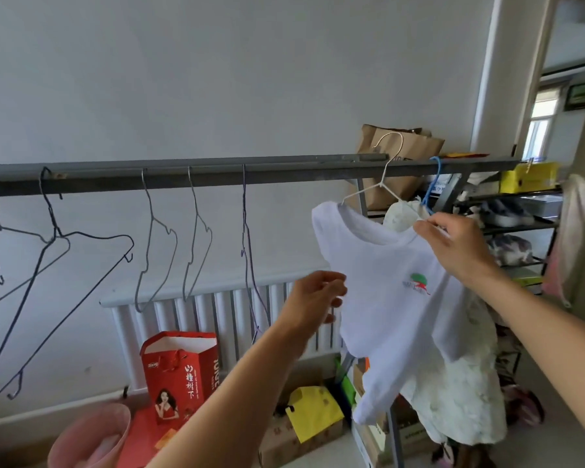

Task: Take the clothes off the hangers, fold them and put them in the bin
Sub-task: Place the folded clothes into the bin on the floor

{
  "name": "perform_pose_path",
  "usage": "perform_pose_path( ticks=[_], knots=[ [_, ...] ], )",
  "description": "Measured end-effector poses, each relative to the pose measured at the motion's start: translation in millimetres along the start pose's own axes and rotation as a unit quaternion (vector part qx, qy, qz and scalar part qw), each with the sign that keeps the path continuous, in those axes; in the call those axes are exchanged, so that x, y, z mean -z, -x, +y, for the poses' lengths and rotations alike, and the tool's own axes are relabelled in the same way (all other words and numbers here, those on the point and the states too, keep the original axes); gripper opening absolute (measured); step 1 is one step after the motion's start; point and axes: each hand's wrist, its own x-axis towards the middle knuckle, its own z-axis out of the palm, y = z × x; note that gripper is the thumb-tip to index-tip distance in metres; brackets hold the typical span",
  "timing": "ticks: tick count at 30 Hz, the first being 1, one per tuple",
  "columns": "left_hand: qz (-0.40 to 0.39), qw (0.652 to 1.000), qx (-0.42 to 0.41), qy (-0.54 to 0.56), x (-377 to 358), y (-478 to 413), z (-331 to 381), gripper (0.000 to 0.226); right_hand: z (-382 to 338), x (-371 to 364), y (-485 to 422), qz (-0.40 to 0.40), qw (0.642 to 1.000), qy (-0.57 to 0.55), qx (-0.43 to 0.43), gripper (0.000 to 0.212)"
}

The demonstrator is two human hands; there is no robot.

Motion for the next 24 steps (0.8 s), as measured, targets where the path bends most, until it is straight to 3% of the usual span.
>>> perform_pose_path(
  ticks=[6, 9, 14, 18, 24],
  knots=[
    [0.14, 0.988, -0.066, -0.026, 11.1, -30.6, -1.8, 0.027, -4.5, 34.6, 38.4, -0.085, 0.993, -0.076, 0.036, 0.032],
    [0.181, 0.971, -0.108, -0.109, 18.8, -41.1, -6.1, 0.033, -8.7, 47.2, 51.3, -0.112, 0.989, -0.091, 0.031, 0.025],
    [0.09, 0.946, -0.149, -0.273, 35.0, -44.6, -3.7, 0.039, -18.1, 65.3, 65.7, -0.143, 0.984, -0.105, 0.025, 0.015],
    [0.026, 0.951, -0.181, -0.249, 38.6, -34.7, -3.8, 0.016, -22.0, 74.2, 71.5, -0.165, 0.98, -0.109, 0.029, 0.017],
    [0.008, 0.946, -0.216, -0.242, 46.7, -17.7, -3.2, 0.011, -24.2, 82.0, 76.5, -0.179, 0.976, -0.12, 0.037, 0.026]
  ],
)
